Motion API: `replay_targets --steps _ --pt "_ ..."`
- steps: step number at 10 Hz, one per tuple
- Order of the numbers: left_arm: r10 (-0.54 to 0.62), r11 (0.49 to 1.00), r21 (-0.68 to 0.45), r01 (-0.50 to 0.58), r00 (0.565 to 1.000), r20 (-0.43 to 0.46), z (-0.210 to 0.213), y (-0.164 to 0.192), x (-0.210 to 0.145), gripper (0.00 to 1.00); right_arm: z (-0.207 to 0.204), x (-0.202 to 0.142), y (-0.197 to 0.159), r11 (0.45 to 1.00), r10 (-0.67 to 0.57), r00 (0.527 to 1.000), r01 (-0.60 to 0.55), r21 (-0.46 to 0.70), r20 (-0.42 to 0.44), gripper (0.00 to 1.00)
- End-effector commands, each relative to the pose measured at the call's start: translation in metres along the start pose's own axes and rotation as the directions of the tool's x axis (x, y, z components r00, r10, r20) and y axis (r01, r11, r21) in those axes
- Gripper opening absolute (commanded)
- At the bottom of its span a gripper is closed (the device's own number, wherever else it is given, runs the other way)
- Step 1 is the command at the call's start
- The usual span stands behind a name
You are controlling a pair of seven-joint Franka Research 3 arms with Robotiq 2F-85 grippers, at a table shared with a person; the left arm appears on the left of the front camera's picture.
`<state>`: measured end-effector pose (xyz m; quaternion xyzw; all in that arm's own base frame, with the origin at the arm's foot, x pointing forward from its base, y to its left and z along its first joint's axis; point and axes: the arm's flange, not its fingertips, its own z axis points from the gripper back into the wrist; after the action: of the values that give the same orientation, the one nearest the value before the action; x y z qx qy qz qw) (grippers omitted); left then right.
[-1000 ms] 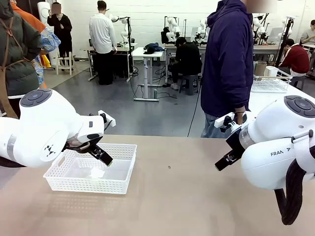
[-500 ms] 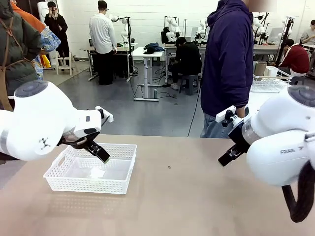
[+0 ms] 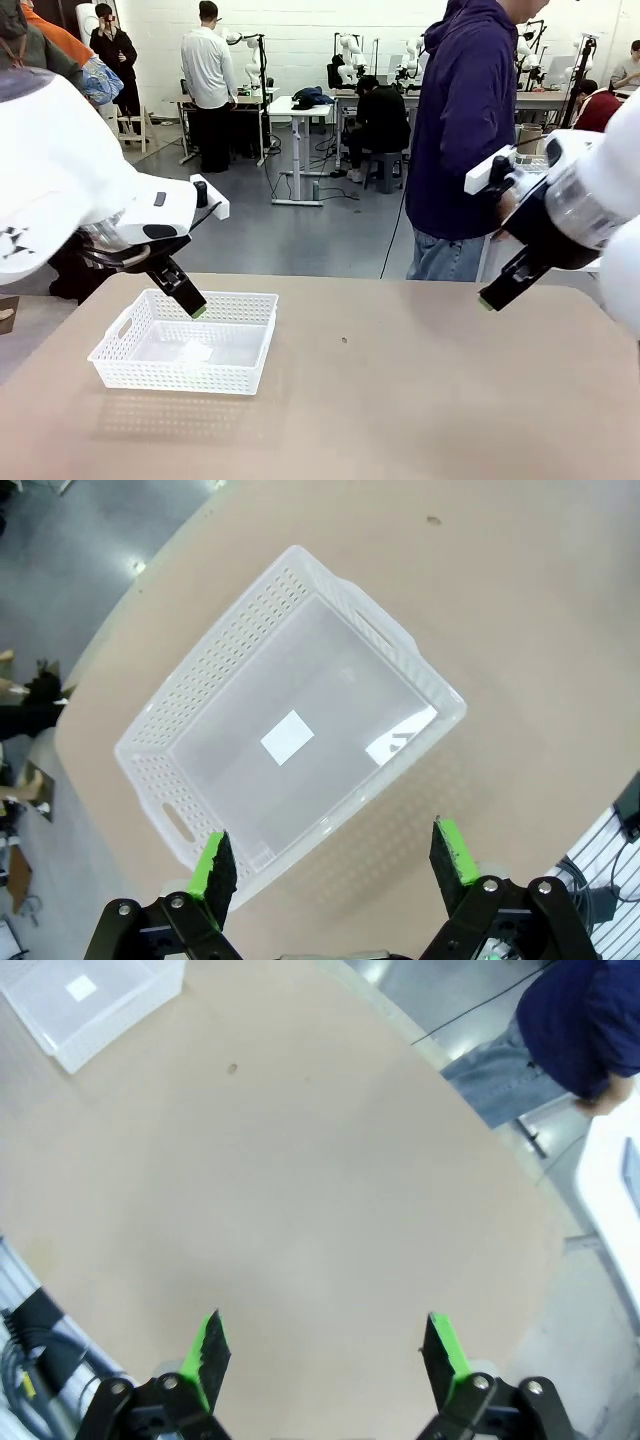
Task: Clean and organize the cups into the basket.
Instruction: Pick up the Organizing basket and move it to the center of the table, then pick up the Reusable plastic cup from the right side of the table and place it inside the Organizing basket.
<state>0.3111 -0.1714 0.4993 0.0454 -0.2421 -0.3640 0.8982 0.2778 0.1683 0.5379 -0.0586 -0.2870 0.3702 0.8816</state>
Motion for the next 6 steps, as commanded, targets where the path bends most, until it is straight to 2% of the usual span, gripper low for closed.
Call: replay_targets --steps 1,6 --pt "0.024 1.0 -0.019 -0.024 1.0 -0.009 -0.0191 0.008 0.0005 1.0 -0.0289 0.0049 -0.0068 1.0 -0.013 1.0 0.013 0.017 -0.008 1.0" --pt "0.019 1.0 -0.02 -0.02 1.0 -0.024 -0.0158 0.0065 -0.0016 1.0 -0.0225 0.0023 -0.0035 1.0 -0.007 1.0 0.008 0.025 -0.019 1.0"
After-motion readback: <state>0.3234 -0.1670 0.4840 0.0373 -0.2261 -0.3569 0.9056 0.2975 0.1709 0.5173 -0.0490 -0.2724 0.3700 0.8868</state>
